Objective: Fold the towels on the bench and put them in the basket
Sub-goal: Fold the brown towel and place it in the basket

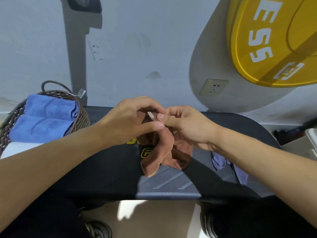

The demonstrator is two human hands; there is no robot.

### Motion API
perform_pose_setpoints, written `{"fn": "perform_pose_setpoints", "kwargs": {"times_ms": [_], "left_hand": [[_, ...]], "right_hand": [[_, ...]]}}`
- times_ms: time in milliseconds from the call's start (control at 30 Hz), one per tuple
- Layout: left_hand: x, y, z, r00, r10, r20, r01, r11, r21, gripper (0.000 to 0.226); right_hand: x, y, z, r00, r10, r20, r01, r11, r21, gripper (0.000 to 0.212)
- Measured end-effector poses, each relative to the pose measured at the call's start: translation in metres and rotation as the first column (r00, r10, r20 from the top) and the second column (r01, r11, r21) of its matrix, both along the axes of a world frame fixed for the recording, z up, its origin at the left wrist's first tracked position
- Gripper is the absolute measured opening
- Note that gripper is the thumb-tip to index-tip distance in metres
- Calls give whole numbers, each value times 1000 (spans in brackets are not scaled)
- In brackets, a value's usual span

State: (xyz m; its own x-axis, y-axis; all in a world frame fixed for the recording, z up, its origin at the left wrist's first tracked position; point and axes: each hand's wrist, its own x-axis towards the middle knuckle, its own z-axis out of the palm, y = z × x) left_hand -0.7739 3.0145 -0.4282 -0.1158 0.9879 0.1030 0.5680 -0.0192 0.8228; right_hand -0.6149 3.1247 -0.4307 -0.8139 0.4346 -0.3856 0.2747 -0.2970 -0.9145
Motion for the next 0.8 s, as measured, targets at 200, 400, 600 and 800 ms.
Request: {"fn": "perform_pose_setpoints", "kwargs": {"times_ms": [200,400,600,800], "left_hand": [[-6,6,-4,985,121,120,-127,991,39,20],[-10,8,-10,968,119,222,-135,989,59,14],[-8,7,-11,966,168,198,-194,974,119,10],[-25,13,-18,920,362,147,-383,911,153,15]], "right_hand": [[4,-8,5,995,-26,-95,-3,958,-288,27],[12,-12,4,993,-35,-115,15,986,-166,15],[22,-17,-2,994,103,-22,-99,987,126,20],[43,-4,-9,908,318,273,-373,910,180,42]]}}
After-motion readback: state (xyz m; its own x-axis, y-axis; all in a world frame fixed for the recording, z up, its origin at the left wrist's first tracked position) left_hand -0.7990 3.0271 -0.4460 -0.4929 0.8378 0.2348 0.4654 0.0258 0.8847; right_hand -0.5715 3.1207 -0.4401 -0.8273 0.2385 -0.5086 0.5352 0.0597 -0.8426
